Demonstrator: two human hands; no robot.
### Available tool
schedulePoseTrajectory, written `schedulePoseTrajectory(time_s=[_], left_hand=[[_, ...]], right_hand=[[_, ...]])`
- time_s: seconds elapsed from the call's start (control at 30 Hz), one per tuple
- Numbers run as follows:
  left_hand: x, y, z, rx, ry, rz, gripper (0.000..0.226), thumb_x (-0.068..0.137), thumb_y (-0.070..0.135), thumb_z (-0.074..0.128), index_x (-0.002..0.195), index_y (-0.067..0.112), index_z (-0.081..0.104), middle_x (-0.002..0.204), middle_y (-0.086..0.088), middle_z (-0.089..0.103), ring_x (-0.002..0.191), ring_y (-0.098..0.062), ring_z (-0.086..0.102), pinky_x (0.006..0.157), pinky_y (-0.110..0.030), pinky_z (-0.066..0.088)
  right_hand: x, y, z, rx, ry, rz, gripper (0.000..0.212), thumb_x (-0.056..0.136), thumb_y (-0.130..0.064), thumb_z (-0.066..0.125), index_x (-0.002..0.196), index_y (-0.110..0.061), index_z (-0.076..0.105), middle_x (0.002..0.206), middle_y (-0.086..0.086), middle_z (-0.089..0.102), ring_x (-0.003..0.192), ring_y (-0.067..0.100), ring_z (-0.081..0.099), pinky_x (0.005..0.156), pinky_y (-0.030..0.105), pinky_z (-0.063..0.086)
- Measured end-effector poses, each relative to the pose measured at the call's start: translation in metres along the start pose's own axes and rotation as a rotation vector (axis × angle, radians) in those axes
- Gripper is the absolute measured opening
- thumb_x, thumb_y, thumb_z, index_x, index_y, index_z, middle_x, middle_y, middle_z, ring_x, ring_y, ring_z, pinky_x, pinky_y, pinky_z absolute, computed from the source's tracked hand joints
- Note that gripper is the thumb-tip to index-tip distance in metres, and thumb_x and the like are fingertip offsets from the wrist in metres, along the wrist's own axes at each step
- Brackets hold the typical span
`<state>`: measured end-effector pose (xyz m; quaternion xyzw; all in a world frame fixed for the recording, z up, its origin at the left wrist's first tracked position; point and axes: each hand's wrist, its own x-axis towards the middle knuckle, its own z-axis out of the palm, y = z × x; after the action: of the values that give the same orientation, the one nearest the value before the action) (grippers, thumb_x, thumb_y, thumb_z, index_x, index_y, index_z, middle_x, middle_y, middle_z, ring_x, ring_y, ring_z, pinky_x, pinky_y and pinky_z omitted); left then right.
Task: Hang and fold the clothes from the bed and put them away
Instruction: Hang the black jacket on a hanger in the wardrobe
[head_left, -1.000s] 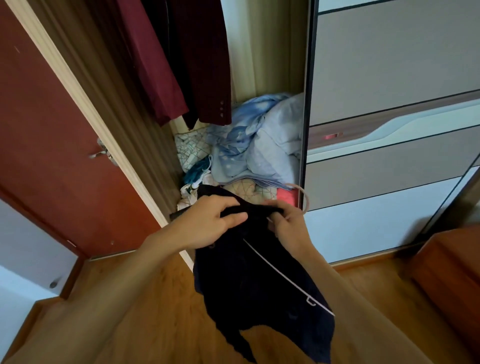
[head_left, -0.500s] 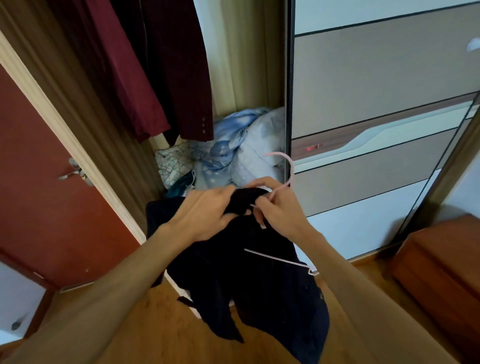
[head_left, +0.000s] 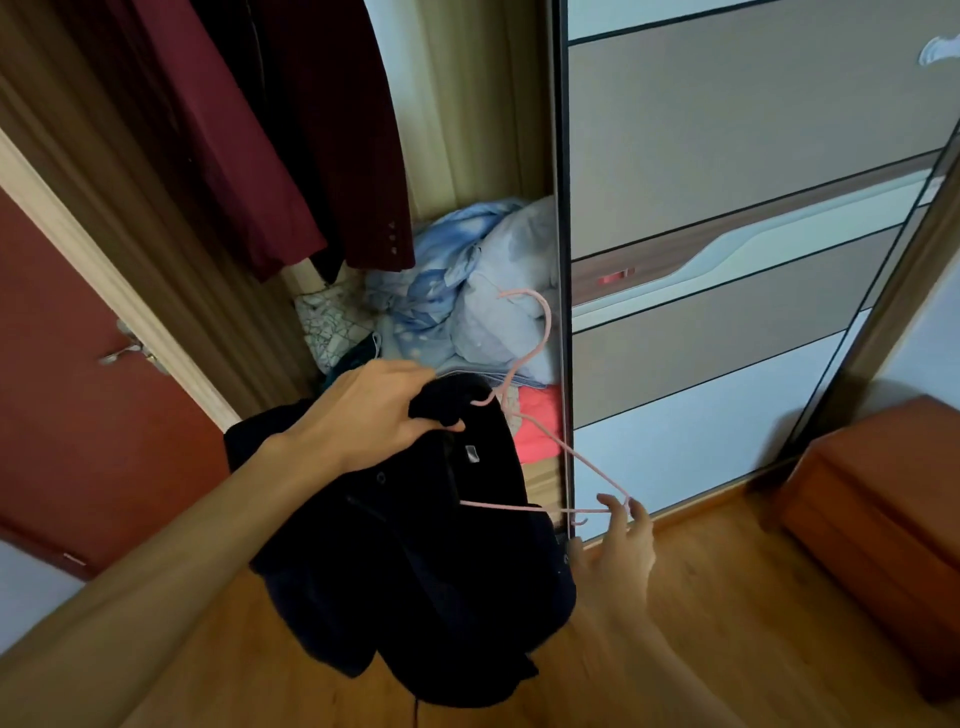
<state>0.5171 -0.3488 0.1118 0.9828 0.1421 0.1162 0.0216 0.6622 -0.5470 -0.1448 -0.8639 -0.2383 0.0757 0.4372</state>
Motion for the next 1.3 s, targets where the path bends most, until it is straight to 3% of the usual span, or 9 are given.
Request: schedulePoseTrajectory(time_s=[0.1, 0.2, 0.27, 0.37, 0.5, 0.6, 0.93, 1.17, 1.3], left_hand=[[-0.013, -0.012, -0.008, -0.006, 0.007, -0.020, 0.060, 0.074, 0.083, 0.044, 0.087, 0.028, 0.064, 0.077, 0.013, 0.056, 0.074, -0.008, 0.057, 0.064, -0.035, 0.050], [-0.032, -0.031, -0.019, -0.047, 0.094, -0.073, 0.039, 0.077, 0.073, 0.051, 0.078, 0.035, 0.056, 0.071, 0.017, 0.053, 0.067, -0.006, 0.054, 0.060, -0.036, 0.049], [-0.047, -0.046, -0.027, -0.054, 0.111, -0.131, 0.045, 0.077, 0.074, 0.051, 0.076, 0.029, 0.058, 0.069, 0.016, 0.056, 0.065, -0.002, 0.055, 0.059, -0.035, 0.049], [-0.069, -0.058, -0.033, -0.071, 0.104, -0.190, 0.053, 0.077, 0.075, 0.052, 0.079, 0.024, 0.066, 0.068, 0.013, 0.061, 0.064, -0.001, 0.059, 0.058, -0.036, 0.051], [-0.083, -0.051, -0.036, -0.099, 0.130, -0.161, 0.048, 0.078, 0.072, 0.056, 0.078, 0.025, 0.066, 0.066, 0.014, 0.058, 0.064, -0.001, 0.058, 0.055, -0.032, 0.049], [-0.089, -0.050, -0.042, -0.103, 0.124, -0.143, 0.047, 0.079, 0.072, 0.057, 0.082, 0.026, 0.068, 0.070, 0.013, 0.060, 0.066, -0.003, 0.059, 0.058, -0.035, 0.050], [-0.136, -0.099, -0.046, -0.229, 0.054, -0.235, 0.038, 0.071, 0.089, 0.046, 0.079, 0.057, 0.063, 0.077, 0.023, 0.067, 0.071, 0.006, 0.064, 0.059, -0.015, 0.048], [-0.126, -0.122, -0.009, -0.265, -0.018, -0.331, 0.068, 0.067, 0.089, 0.048, 0.076, 0.026, 0.071, 0.066, 0.019, 0.068, 0.062, 0.006, 0.063, 0.050, -0.016, 0.043], [-0.099, -0.110, 0.012, -0.318, 0.063, -0.383, 0.058, 0.068, 0.074, 0.056, 0.080, 0.021, 0.073, 0.067, 0.008, 0.070, 0.064, -0.001, 0.065, 0.059, -0.024, 0.051]], right_hand=[[0.002, -0.018, 0.007, 0.267, -0.164, -0.016, 0.070, 0.088, -0.014, 0.072, 0.144, -0.034, 0.034, 0.161, 0.002, 0.017, 0.118, 0.013, 0.051, 0.093, 0.015, 0.048], [-0.002, -0.040, 0.010, 0.817, -0.136, 0.060, 0.069, 0.086, 0.008, 0.066, 0.119, -0.047, 0.043, 0.139, 0.006, 0.051, 0.110, 0.019, 0.067, 0.081, 0.034, 0.061], [-0.002, -0.042, 0.014, 0.956, -0.101, 0.159, 0.055, 0.087, 0.009, 0.067, 0.112, -0.034, 0.042, 0.135, 0.003, 0.054, 0.105, 0.018, 0.070, 0.068, 0.024, 0.060], [0.002, -0.026, 0.037, 0.851, -0.302, 0.240, 0.055, 0.082, 0.007, 0.073, 0.113, -0.029, 0.044, 0.134, 0.006, 0.055, 0.116, 0.022, 0.064, 0.083, 0.032, 0.060], [0.001, -0.039, 0.077, 0.222, -0.654, -0.073, 0.088, 0.067, -0.029, 0.087, 0.142, -0.023, 0.042, 0.136, -0.004, 0.049, 0.127, 0.016, 0.047, 0.107, 0.037, 0.044], [0.001, -0.061, 0.103, -0.011, -0.702, -0.221, 0.058, 0.079, -0.030, 0.078, 0.132, -0.018, 0.058, 0.127, 0.003, 0.064, 0.119, 0.021, 0.058, 0.097, 0.029, 0.045], [0.076, -0.071, 0.019, -0.117, -0.496, -0.353, 0.024, 0.094, -0.043, 0.063, 0.081, -0.024, 0.058, 0.070, -0.009, 0.058, 0.070, 0.019, 0.057, 0.066, 0.033, 0.045], [0.105, -0.142, -0.045, -0.090, -0.282, -0.414, 0.024, 0.091, -0.036, 0.068, 0.097, -0.014, 0.076, 0.085, 0.005, 0.074, 0.081, 0.021, 0.066, 0.079, 0.034, 0.053], [0.090, -0.189, -0.069, -0.074, -0.273, -0.452, 0.029, 0.092, -0.029, 0.066, 0.067, -0.016, 0.066, 0.060, -0.001, 0.059, 0.059, 0.015, 0.055, 0.061, 0.025, 0.043]])
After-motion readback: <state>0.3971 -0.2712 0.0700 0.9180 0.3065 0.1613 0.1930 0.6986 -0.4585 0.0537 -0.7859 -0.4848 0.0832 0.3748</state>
